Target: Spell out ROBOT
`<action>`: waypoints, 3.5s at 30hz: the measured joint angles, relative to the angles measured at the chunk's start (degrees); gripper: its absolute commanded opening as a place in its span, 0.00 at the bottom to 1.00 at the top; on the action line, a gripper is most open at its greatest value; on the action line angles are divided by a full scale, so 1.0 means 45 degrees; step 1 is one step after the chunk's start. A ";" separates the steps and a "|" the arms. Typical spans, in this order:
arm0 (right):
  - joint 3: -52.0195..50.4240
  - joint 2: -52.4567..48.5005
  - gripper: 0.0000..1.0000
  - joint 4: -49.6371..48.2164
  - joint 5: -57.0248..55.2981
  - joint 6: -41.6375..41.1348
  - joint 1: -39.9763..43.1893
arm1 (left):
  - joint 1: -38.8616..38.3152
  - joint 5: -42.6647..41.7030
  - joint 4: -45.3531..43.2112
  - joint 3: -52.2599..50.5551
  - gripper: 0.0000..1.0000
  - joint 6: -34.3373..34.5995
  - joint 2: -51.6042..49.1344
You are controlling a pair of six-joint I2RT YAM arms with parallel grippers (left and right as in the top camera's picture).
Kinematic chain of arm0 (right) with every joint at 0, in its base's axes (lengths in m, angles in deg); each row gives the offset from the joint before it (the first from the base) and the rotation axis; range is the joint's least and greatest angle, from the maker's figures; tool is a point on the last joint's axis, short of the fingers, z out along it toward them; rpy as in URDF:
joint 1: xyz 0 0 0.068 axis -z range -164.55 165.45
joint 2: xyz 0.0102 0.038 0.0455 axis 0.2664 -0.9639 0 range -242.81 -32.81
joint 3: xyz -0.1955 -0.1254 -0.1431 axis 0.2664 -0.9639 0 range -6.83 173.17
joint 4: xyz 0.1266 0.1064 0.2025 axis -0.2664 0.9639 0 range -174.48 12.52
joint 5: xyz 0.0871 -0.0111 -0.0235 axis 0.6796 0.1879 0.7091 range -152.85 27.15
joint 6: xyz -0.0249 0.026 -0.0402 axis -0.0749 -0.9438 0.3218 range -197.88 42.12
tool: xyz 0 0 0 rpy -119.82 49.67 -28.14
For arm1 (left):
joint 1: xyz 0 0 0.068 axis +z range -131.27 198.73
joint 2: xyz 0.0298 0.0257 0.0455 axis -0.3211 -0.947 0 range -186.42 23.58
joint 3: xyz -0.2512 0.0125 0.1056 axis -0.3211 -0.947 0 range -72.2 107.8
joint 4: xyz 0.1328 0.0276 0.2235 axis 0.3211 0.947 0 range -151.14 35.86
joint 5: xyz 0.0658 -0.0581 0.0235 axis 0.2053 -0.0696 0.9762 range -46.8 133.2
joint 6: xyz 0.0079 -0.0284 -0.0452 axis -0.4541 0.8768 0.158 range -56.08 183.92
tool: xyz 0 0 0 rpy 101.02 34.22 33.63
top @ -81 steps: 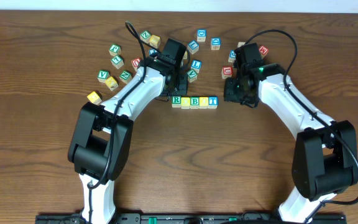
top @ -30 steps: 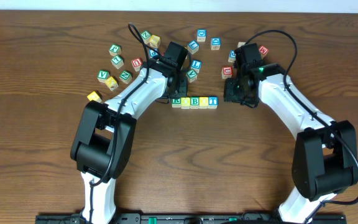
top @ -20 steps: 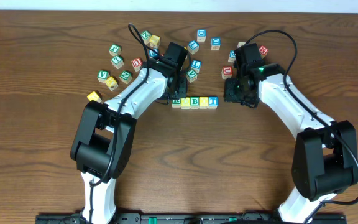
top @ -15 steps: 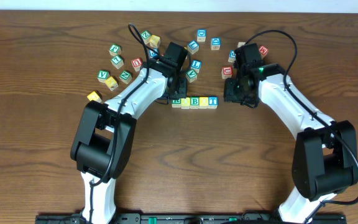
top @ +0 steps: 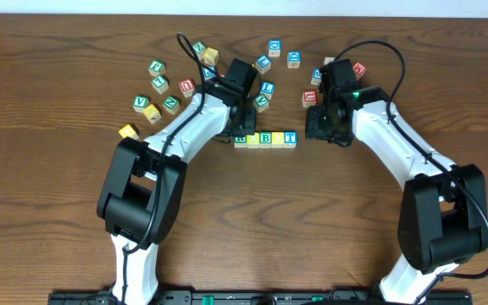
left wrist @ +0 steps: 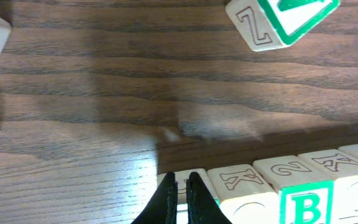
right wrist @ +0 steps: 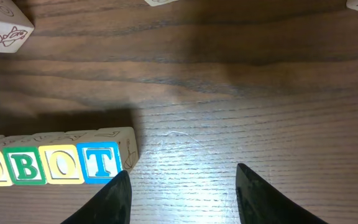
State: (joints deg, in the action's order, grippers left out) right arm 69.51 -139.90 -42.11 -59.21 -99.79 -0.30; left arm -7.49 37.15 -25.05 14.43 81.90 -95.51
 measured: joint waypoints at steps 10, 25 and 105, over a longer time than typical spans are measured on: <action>0.0000 0.0000 0.49 0.0000 -0.0005 0.0000 0.0000 | -0.0029 0.0005 -0.0364 0.0000 0.08 -0.0010 0.0000; 0.0000 0.0000 0.48 -0.0170 -0.0005 0.0024 0.0000 | 0.1768 0.0039 0.0520 0.0029 0.08 -0.0350 0.1899; 0.3449 0.6057 0.99 0.4639 -0.1292 0.1379 0.0034 | 0.5950 0.1428 0.5241 0.0165 1.00 -0.1049 0.7252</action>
State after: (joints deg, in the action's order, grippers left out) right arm 85.03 -112.65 -21.24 -65.02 -93.58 -0.14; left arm 19.29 43.58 -1.46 15.17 77.18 -62.88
